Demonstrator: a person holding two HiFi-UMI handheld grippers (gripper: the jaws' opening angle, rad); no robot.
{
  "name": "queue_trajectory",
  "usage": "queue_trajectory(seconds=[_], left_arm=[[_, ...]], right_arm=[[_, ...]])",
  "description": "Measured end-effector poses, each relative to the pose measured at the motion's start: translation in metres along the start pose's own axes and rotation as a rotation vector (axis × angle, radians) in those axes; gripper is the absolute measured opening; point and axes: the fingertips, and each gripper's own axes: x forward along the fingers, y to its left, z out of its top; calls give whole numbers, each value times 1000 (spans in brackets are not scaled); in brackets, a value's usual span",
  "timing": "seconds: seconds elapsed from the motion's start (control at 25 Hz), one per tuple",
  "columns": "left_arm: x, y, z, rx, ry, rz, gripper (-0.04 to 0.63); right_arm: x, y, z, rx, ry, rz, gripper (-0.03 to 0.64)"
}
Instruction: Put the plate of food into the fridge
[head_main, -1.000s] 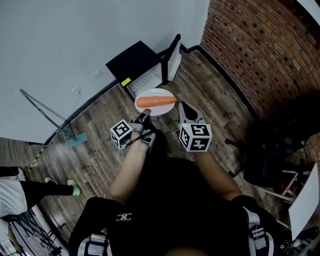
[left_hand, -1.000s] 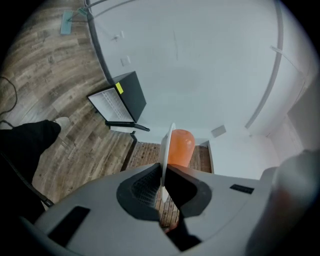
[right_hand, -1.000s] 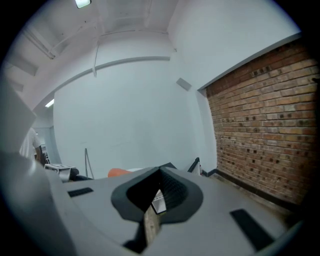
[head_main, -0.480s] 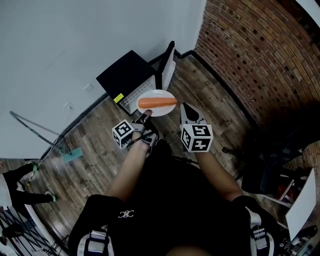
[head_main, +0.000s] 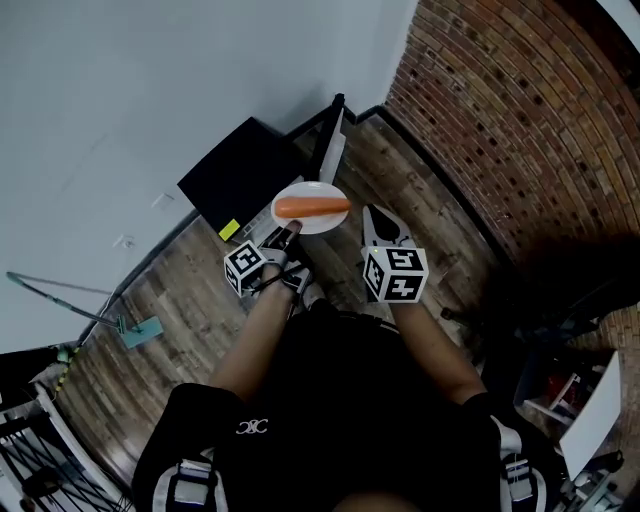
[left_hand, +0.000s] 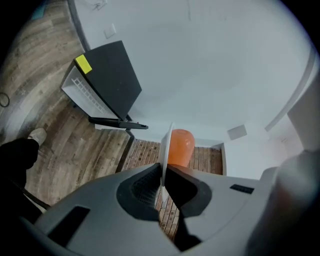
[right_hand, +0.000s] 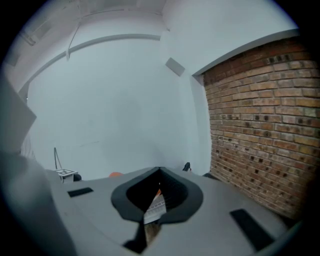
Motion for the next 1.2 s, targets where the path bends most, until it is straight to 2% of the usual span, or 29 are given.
queue_trajectory(seconds=[0.28,0.48,0.64,0.84,1.04,1.2], left_arm=[[38,6,17,-20,-10,-10,21],[52,29,13,-66,-72,5,21],[59,53,10,-116,-189,14,21],[62,92,5,-202,-378,4,21],[73,150,7,-276,-549,-17,21],[91,208,32,-295,-621,-13,25]], right_arm=[[48,-10,5,-29,71,25,14],[77,-23,0,-58,128,88,14],[98,-36,-10,-96,181,180,14],[128,-50,-42,-163,262,333,14],[167,-62,-98,-213,295,457,14],[203,-59,-153,-243,289,502,14]])
